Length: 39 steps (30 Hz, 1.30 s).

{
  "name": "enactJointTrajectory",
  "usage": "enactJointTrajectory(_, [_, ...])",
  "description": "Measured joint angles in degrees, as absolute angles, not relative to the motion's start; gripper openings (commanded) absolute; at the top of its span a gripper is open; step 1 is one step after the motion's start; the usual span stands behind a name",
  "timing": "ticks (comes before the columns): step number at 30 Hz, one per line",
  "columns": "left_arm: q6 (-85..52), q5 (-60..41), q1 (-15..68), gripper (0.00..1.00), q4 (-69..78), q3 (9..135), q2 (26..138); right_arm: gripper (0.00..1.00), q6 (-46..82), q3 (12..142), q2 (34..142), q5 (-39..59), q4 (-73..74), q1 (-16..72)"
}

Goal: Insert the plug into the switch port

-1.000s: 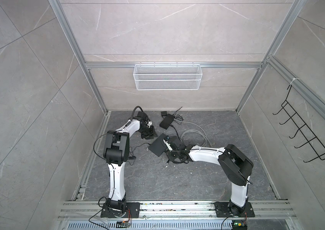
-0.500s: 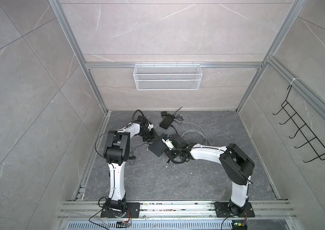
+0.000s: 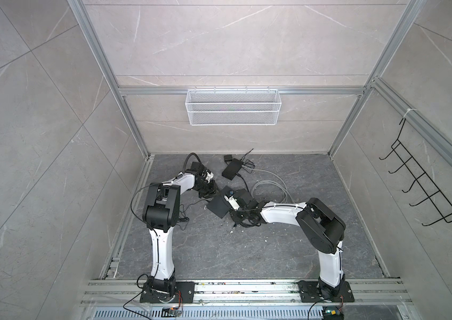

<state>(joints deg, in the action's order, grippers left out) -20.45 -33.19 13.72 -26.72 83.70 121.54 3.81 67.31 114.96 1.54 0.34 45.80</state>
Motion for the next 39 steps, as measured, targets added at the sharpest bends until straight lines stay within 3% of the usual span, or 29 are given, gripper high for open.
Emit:
enactJointTrajectory(8, [-25.6,-32.8,14.0,0.28,-13.6,73.5,117.0,0.12,1.8,67.1,114.8,1.6,0.7,45.8])
enactJointTrajectory(22, [-28.6,-30.6,17.0,0.25,-3.1,68.8,116.2,0.12,1.7,72.7,115.9,1.8,-9.7,45.8])
enactJointTrajectory(39, [-28.0,-28.3,18.7,0.24,-5.8,71.0,116.0,0.15,1.7,71.4,115.1,5.0,-9.2,45.4])
